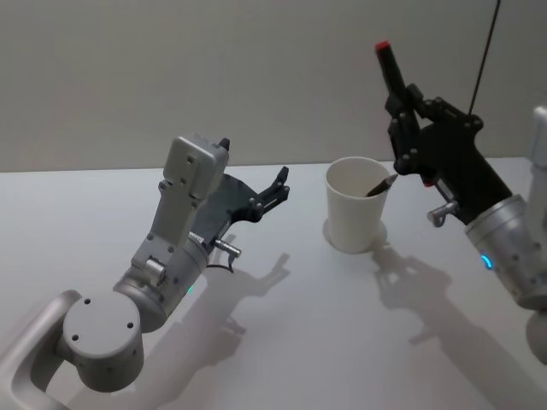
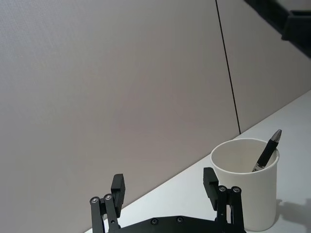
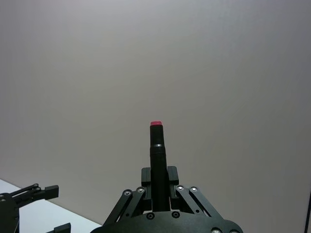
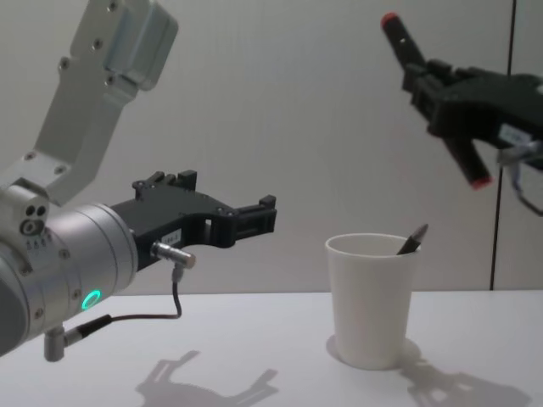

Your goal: Place the pen into the pen holder.

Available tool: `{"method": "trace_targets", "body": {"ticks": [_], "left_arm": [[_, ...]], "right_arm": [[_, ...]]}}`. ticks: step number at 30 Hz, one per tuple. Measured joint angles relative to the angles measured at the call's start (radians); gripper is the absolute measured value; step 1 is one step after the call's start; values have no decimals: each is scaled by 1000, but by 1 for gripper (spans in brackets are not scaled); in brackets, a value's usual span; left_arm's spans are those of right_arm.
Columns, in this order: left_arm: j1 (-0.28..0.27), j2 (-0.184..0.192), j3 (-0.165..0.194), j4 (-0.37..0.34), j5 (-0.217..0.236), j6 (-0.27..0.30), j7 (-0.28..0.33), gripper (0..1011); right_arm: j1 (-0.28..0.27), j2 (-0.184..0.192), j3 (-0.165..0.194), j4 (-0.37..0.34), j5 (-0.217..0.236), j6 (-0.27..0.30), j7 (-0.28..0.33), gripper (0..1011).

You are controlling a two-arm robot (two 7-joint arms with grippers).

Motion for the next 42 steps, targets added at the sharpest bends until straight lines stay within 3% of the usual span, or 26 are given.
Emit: {"method": "trace_targets", "body": {"ticks": [7,14,42], "left_arm": [[0,0,0,0,0,0,0,1001],[0,0,0,0,0,0,0,1001],[0,0,0,0,0,0,0,1001]], "right_arm": [[57,-28,-18,99,-56,-59,3,185],[103,-53,-31,183,-83,-105,0,185],[232,-113,-53,463,-118,-239,-38,185]]}}
